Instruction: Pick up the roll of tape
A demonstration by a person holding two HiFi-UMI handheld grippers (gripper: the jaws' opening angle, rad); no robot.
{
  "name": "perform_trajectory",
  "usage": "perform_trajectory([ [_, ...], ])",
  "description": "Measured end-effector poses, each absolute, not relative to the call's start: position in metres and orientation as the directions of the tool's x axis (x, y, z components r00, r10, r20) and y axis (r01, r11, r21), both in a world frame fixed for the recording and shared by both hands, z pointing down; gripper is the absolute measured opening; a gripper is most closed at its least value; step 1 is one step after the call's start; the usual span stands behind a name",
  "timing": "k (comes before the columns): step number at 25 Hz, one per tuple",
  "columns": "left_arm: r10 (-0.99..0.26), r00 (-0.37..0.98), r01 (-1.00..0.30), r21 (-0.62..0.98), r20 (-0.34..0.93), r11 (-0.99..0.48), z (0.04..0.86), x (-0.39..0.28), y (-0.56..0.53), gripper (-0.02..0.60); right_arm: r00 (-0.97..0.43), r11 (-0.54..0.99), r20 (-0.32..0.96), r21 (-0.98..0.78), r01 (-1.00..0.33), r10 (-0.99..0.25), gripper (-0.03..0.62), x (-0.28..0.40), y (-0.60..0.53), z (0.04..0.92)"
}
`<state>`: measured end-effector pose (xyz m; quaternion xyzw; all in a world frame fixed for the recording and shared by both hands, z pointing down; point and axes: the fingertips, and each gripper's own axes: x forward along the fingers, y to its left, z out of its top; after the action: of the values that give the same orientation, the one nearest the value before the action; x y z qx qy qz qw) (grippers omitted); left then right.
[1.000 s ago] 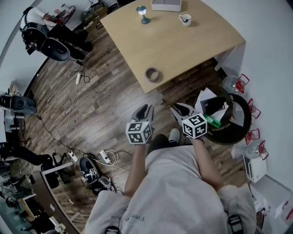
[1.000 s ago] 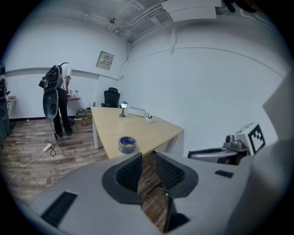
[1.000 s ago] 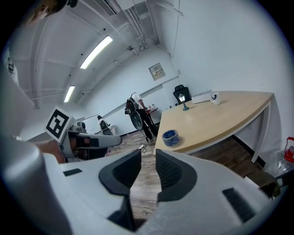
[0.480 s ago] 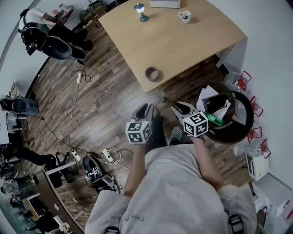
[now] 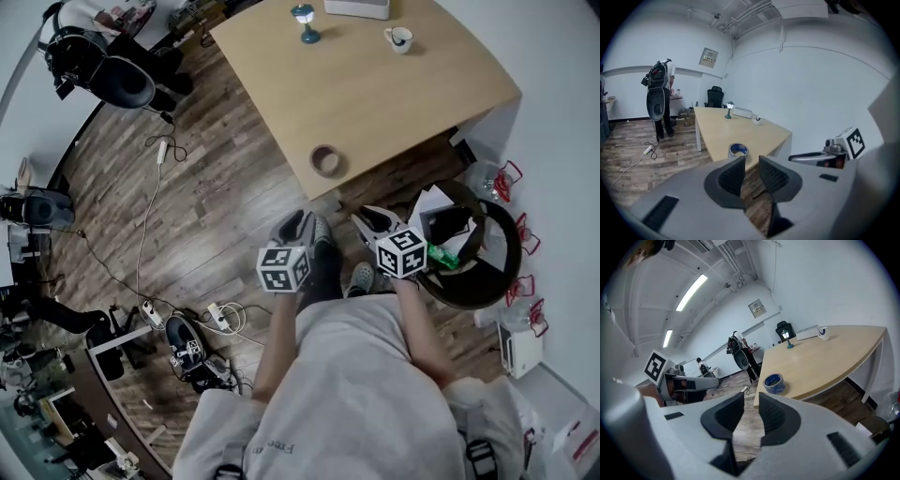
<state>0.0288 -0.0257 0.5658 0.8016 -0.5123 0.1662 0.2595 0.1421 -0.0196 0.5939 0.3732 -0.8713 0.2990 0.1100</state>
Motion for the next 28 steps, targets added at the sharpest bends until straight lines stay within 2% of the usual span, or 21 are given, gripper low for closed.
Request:
perform_trajectory([
  [19, -0.643, 0.561, -0.826, 0.305, 0.522, -0.473, 0.568, -0.003, -0.162, 0.087, -0.656, 0.504, 0.492, -0.42, -0.755, -0.573, 0.1, 0.088, -0.148, 0.607],
  [28, -0.564, 0.637, -0.764, 0.332, 0.525, -0.554, 0.583, -0.014, -0.194, 0.086, -0.604, 0.438, 0.537, -0.415, -0.797, -0.59, 0.1, 0.08, -0.184, 0.628],
])
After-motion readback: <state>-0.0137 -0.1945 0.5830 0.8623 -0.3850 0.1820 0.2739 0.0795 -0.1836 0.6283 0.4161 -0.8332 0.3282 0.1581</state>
